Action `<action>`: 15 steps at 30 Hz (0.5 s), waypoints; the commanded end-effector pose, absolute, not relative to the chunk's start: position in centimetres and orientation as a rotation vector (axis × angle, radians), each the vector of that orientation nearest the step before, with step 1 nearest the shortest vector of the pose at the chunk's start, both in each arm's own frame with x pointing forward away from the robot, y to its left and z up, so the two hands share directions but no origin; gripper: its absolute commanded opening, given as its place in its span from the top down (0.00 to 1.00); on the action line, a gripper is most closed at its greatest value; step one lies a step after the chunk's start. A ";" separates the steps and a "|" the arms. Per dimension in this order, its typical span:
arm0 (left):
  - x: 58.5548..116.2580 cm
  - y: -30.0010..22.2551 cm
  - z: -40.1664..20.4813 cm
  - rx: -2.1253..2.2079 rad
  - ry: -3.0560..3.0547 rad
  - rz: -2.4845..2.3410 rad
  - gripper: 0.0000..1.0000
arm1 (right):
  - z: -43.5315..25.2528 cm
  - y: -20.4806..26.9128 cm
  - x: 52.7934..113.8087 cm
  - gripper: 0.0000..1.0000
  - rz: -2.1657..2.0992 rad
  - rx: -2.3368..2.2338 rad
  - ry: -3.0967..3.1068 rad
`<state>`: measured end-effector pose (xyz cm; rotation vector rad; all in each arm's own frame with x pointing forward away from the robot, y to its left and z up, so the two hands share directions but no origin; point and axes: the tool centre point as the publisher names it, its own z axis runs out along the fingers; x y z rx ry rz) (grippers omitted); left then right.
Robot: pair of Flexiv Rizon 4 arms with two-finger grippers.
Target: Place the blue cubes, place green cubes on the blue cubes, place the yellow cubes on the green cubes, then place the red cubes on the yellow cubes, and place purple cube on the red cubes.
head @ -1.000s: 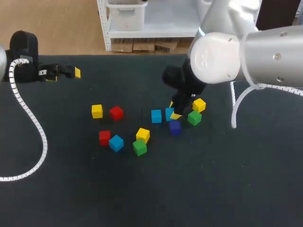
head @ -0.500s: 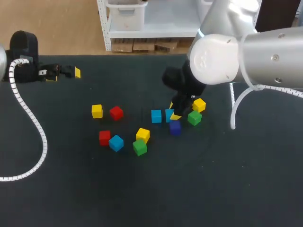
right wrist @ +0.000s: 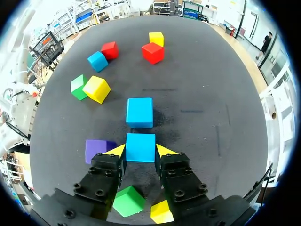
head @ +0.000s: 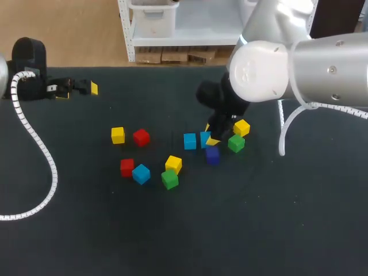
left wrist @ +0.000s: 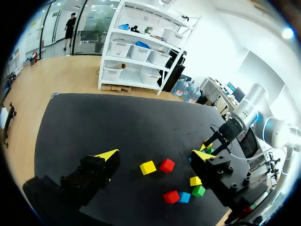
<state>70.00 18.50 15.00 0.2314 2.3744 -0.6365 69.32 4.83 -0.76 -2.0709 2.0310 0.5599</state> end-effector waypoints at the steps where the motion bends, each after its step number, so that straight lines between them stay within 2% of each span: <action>1: 70.0 18.5 15.0 0.231 2.374 -0.636 0.00 | -0.8 4.8 69.5 1.00 0.567 -2.071 2.028; 15: 70.0 18.5 15.0 0.231 2.374 -0.636 0.00 | -0.7 4.7 69.7 1.00 0.566 -2.065 2.024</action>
